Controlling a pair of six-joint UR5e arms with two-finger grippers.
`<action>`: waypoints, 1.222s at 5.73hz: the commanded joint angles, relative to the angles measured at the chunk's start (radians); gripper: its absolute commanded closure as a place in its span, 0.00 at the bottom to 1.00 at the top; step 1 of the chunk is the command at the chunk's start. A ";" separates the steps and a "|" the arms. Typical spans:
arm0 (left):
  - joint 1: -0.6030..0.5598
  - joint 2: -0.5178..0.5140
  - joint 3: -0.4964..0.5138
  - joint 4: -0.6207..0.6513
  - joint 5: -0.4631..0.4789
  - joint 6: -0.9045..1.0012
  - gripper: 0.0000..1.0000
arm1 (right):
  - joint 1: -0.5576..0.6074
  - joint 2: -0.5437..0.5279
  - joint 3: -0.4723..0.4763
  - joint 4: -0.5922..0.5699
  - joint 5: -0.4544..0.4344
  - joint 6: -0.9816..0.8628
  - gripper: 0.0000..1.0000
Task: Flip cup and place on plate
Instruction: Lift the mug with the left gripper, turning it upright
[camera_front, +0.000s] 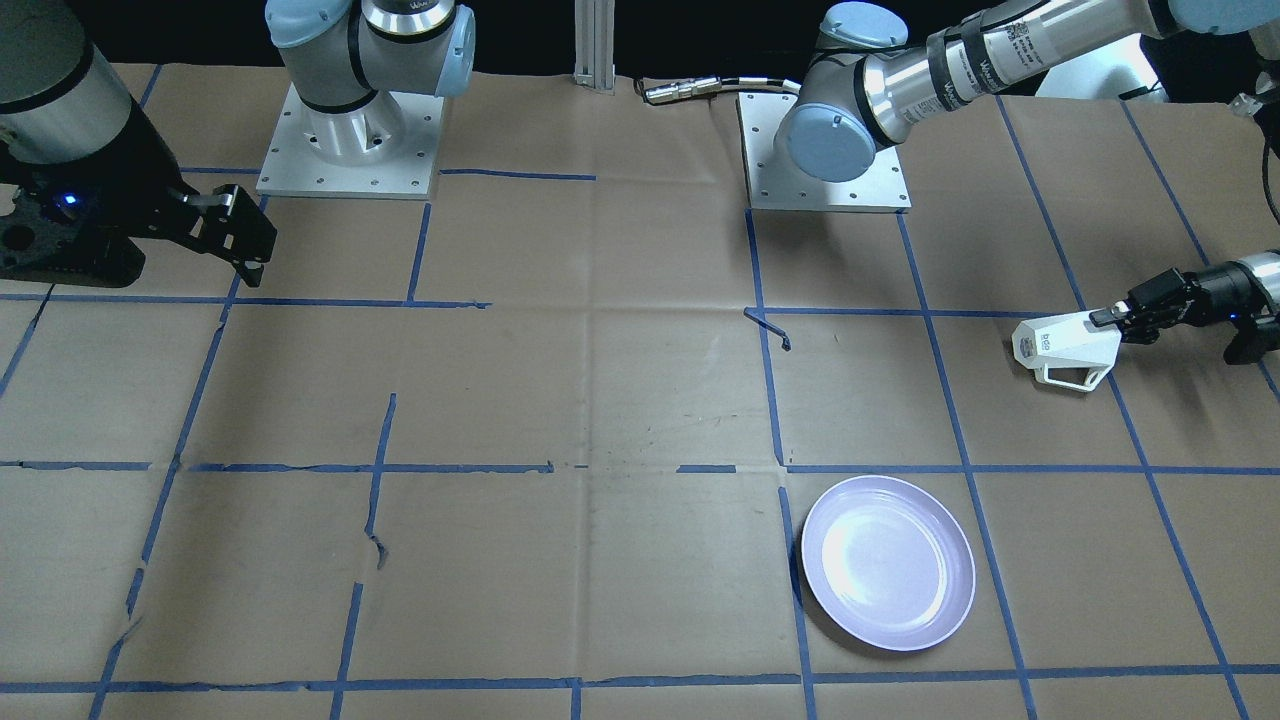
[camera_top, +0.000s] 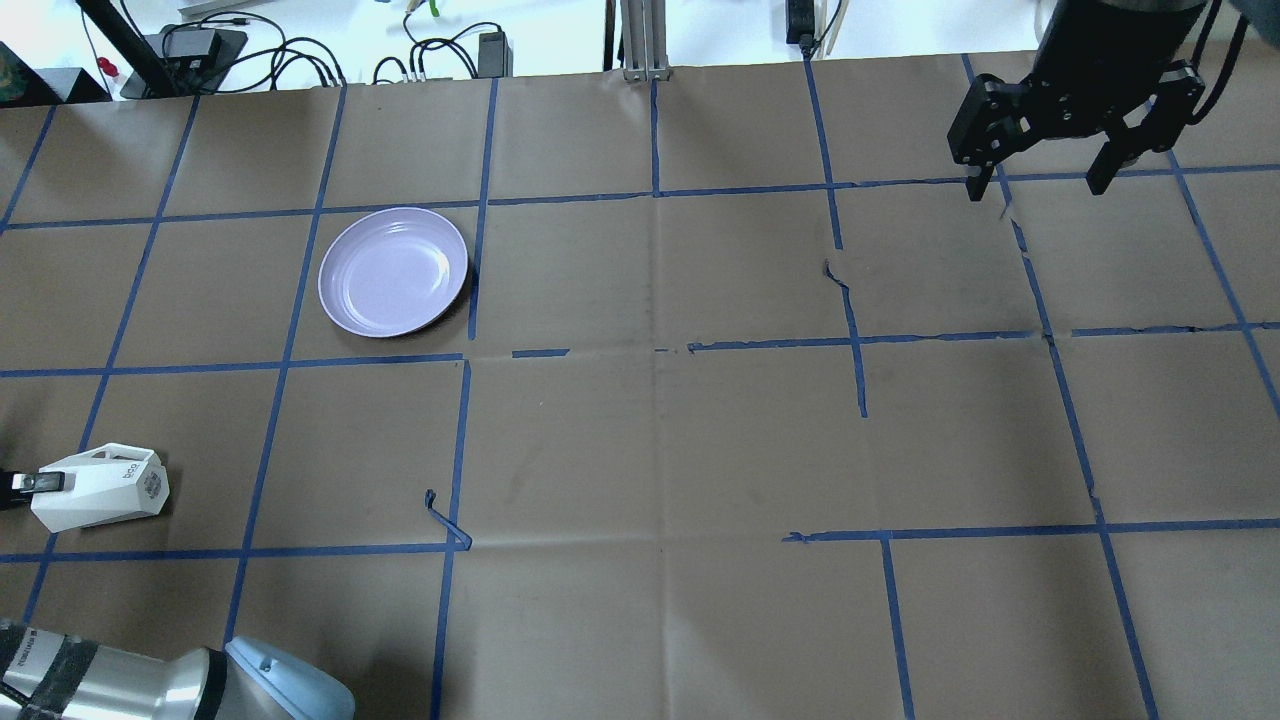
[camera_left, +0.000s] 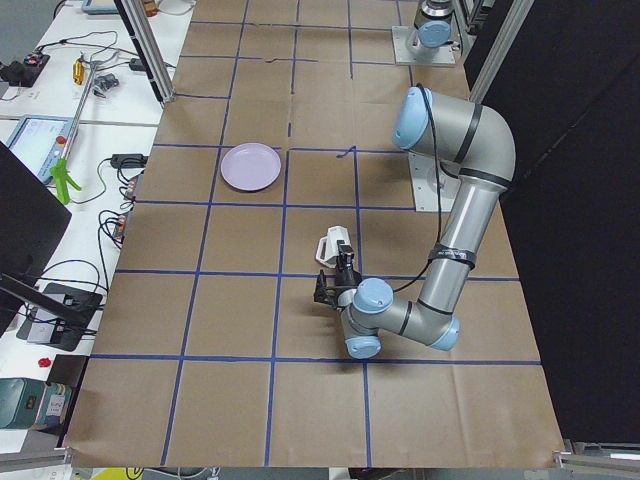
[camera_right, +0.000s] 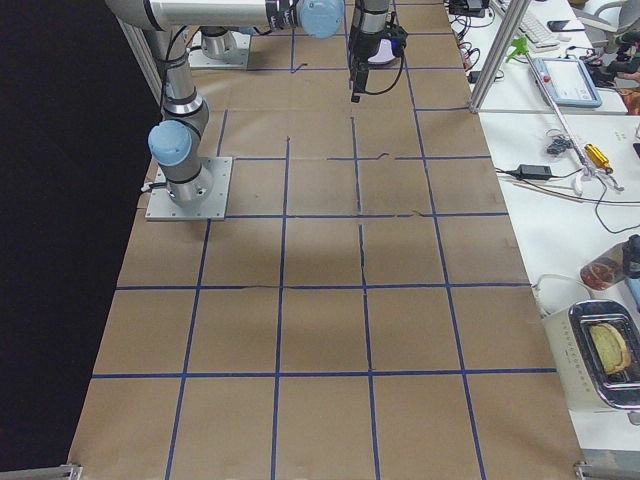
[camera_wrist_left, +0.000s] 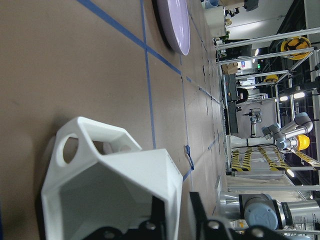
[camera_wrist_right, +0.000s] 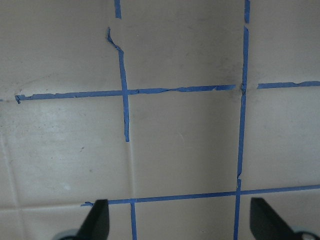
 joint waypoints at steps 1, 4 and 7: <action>0.001 0.027 0.003 -0.039 -0.008 -0.011 1.00 | 0.000 0.000 0.000 0.001 0.000 0.000 0.00; 0.001 0.173 0.067 -0.275 -0.030 -0.076 1.00 | 0.000 0.000 0.000 0.001 0.000 0.000 0.00; -0.062 0.393 0.095 -0.262 -0.060 -0.297 1.00 | 0.000 0.000 0.000 0.001 0.000 0.000 0.00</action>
